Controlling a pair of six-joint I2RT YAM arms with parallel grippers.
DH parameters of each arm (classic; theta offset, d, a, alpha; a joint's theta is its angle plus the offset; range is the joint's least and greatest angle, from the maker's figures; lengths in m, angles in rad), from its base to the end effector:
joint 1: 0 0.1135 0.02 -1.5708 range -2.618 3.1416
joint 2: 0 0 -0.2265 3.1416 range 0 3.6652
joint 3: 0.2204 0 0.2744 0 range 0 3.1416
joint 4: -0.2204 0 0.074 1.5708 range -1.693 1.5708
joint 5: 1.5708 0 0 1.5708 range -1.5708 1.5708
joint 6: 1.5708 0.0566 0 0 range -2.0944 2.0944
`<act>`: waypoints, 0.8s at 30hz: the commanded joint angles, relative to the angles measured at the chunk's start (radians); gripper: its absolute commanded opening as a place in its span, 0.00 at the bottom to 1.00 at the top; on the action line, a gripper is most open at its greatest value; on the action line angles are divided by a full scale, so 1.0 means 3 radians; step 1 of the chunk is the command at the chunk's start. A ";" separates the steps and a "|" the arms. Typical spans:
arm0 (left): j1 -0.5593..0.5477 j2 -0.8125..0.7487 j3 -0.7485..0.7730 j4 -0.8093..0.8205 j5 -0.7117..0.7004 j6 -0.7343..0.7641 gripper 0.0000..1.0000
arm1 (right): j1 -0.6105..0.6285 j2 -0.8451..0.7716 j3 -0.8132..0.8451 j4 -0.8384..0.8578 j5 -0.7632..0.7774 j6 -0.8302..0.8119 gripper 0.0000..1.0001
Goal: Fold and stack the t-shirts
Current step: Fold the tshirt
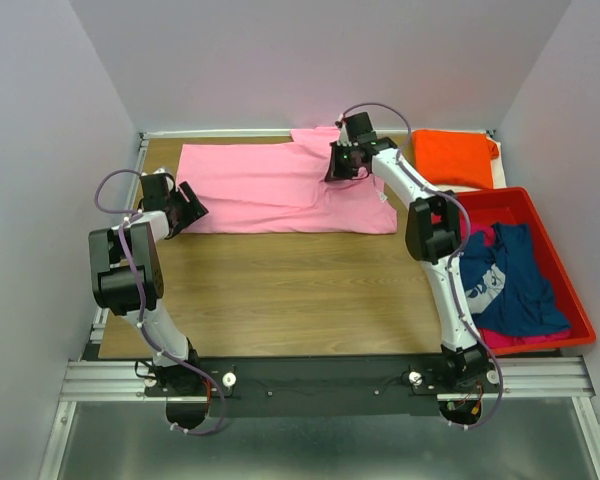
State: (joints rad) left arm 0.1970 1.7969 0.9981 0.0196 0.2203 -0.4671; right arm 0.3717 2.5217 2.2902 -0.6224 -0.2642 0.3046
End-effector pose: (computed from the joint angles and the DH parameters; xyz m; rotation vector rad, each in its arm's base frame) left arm 0.3873 0.0647 0.0934 -0.6655 2.2641 -0.3910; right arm 0.5194 0.2183 0.1451 -0.2066 2.4745 0.6191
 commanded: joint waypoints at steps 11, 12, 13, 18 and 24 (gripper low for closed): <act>0.0034 -0.0115 -0.0136 -0.0147 -0.0049 0.0079 0.75 | 0.0121 0.0205 0.0235 0.0034 -0.0178 -0.0085 0.15; 0.0028 -0.0125 -0.0141 -0.0147 -0.0044 0.0079 0.75 | 0.0116 0.0205 0.0245 0.0039 -0.0183 -0.0075 0.29; 0.0028 -0.0135 -0.0131 -0.0147 -0.0044 0.0074 0.75 | 0.0121 0.0185 0.0246 0.0040 -0.0188 -0.0069 0.36; 0.0028 -0.0206 -0.0044 -0.0224 -0.0110 0.0105 0.75 | 0.0121 0.0042 0.0215 0.0055 -0.0158 -0.0039 0.76; 0.0034 -0.0396 -0.0024 -0.0275 -0.0141 0.0115 0.75 | 0.0121 -0.0367 -0.0004 0.0080 0.0077 -0.0044 0.86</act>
State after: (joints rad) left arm 0.1974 1.7432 0.9810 -0.0406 0.2096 -0.4488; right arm 0.4042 2.5343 2.3173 -0.6209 -0.2951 0.2955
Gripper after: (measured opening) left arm 0.747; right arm 0.850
